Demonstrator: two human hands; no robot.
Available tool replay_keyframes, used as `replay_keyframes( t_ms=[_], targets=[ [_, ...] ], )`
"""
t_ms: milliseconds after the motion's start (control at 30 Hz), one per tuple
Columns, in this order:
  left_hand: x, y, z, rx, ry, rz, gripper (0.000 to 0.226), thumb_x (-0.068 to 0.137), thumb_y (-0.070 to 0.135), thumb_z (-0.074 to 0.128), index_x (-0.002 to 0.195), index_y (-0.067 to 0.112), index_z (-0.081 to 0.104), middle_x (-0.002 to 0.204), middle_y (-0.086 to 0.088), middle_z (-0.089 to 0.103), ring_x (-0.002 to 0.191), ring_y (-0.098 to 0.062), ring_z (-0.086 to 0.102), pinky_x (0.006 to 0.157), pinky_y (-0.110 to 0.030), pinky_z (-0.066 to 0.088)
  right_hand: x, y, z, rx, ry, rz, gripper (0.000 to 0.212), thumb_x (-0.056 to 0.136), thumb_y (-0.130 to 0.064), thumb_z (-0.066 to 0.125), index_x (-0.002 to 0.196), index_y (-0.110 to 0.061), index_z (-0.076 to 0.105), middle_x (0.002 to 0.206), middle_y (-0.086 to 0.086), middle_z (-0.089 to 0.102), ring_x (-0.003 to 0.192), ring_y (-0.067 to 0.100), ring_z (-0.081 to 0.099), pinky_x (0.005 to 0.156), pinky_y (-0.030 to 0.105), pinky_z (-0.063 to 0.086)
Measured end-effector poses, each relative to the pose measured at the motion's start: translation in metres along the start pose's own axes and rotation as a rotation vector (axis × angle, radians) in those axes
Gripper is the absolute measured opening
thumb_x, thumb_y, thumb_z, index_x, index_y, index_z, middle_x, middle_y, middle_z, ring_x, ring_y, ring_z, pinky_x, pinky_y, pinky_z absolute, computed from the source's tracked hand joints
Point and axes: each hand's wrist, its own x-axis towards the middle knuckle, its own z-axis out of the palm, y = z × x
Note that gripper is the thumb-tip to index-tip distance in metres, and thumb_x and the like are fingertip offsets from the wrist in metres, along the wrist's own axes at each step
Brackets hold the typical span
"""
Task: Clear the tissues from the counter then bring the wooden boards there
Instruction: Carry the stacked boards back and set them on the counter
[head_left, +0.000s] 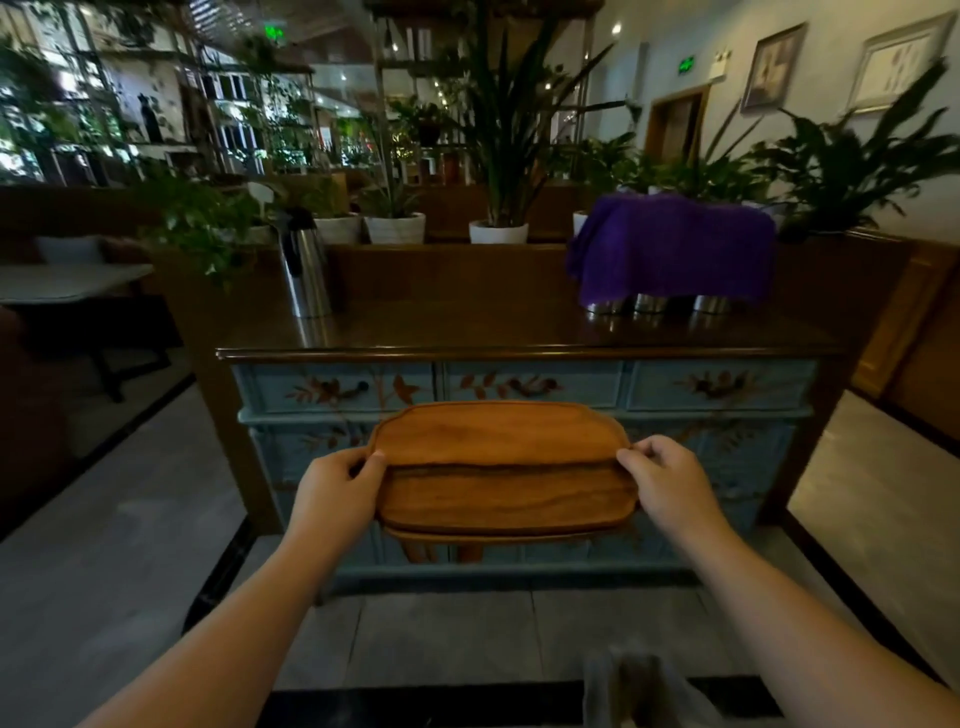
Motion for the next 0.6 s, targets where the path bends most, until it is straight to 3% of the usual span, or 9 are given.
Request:
replay_keyframes(
  t_ms=[133, 333, 467, 600],
  targets=[
    [0.079, -0.013, -0.015, 0.003, -0.047, 0.009, 0.022, 0.094, 0.031, 0.053, 0.095, 0.019, 0.071, 0.075, -0.001, 0.071, 0.068, -0.013, 0.067, 0.052, -0.022, 0.048, 0.056, -0.022, 0.053, 0.011, -0.025, 0.033, 0.028, 0.093, -0.027, 0.057, 0.08, -0.002, 0.06, 0.073, 0.012, 0.058, 0.071, 0.031, 0.06, 0.06, 0.038, 0.043],
    [0.179, -0.019, -0.04, 0.027, -0.158, -0.011, 0.016, 0.09, 0.03, 0.059, 0.098, 0.02, 0.069, 0.087, 0.001, 0.072, 0.08, -0.014, 0.067, 0.073, -0.031, 0.055, 0.124, -0.054, 0.106, 0.004, -0.086, 0.032, 0.026, 0.091, -0.033, 0.062, 0.086, -0.008, 0.062, 0.081, 0.012, 0.066, 0.075, 0.028, 0.065, 0.064, 0.04, 0.048],
    [0.233, -0.022, -0.041, 0.073, -0.189, -0.001, 0.005, 0.088, 0.03, 0.063, 0.088, 0.026, 0.065, 0.082, 0.002, 0.072, 0.074, -0.013, 0.068, 0.066, -0.028, 0.055, 0.166, -0.066, 0.134, -0.009, -0.119, 0.03, 0.019, 0.089, -0.031, 0.066, 0.091, -0.013, 0.063, 0.089, 0.007, 0.067, 0.081, 0.023, 0.065, 0.072, 0.042, 0.054],
    [0.282, -0.026, -0.034, 0.09, -0.197, -0.02, 0.01, 0.087, 0.032, 0.063, 0.093, 0.024, 0.066, 0.084, 0.002, 0.072, 0.073, -0.014, 0.068, 0.061, -0.025, 0.052, 0.21, -0.068, 0.156, -0.033, -0.141, 0.047, 0.02, 0.087, -0.034, 0.067, 0.091, -0.014, 0.064, 0.091, 0.008, 0.068, 0.083, 0.023, 0.066, 0.078, 0.047, 0.055]
  ],
)
